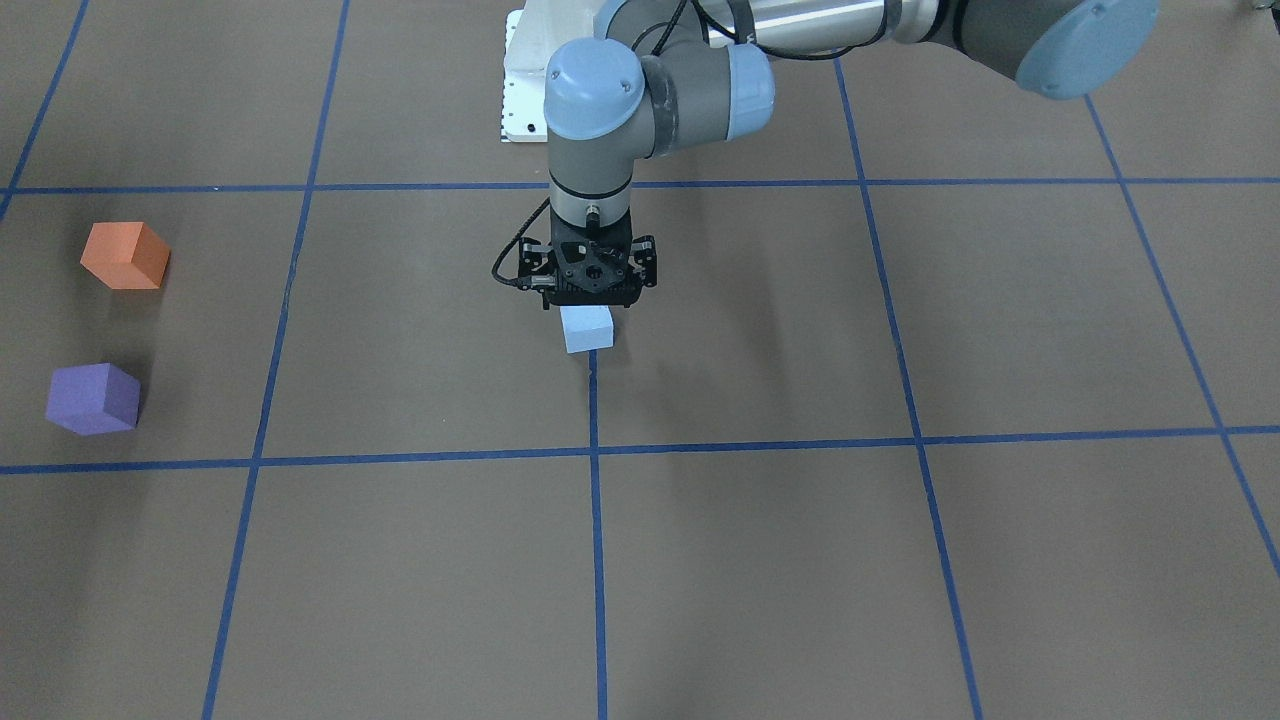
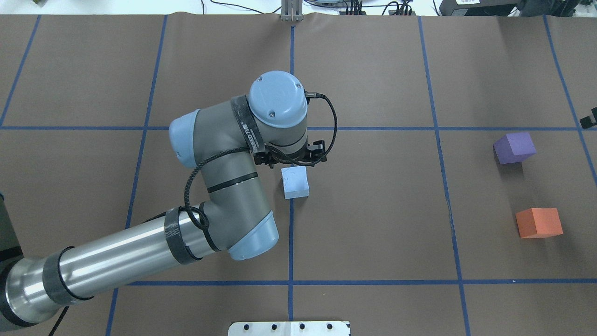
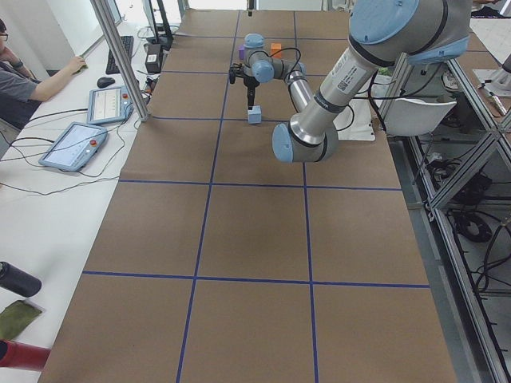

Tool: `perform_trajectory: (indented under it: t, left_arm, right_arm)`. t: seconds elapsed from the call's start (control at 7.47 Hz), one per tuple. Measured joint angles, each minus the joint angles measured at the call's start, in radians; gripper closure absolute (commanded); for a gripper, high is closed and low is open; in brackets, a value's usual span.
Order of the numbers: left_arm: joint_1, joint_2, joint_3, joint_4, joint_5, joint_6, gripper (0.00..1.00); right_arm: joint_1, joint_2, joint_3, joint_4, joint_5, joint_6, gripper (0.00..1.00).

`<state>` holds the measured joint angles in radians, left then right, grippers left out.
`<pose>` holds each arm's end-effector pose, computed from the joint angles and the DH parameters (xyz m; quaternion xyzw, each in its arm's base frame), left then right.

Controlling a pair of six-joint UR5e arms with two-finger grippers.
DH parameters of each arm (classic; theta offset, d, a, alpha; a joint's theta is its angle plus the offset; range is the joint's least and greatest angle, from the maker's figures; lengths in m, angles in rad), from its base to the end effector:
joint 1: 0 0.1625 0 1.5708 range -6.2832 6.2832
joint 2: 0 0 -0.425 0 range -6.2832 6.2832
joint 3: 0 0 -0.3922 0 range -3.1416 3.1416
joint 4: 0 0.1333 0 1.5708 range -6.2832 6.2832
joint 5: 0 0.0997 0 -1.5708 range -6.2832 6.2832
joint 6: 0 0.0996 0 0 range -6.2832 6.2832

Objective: Place blue block between orange and purple blocks
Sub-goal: 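Release the light blue cube and raise the left gripper while the right arm approaches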

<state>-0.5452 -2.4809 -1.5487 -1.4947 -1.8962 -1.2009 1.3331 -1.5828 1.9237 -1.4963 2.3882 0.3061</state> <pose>0.5631 -0.4602 0.1116 0.0386 0.4153 -0.0156 0.9087 -0.0548 -0.4839 0.4785 0.0778 -0.4254 -0.0512 0.9002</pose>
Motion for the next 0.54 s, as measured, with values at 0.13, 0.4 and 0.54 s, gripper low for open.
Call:
perform_trajectory:
  t: [0.13,0.4,0.54]
  left_arm:
    - [-0.049,0.04,-0.099,0.088,-0.042,0.082,0.0]
    - [-0.172,0.226,-0.291,0.168,-0.117,0.292,0.0]
    - [-0.261,0.331,-0.341,0.177,-0.17,0.442,0.0]
  right_arm:
    - [-0.045,0.05,0.005,-0.002,-0.002,0.088,0.0]
    - [-0.199,0.182,0.013,-0.002,-0.041,0.332,0.0]
    - [-0.301,0.249,0.014,-0.003,-0.096,0.451,0.0]
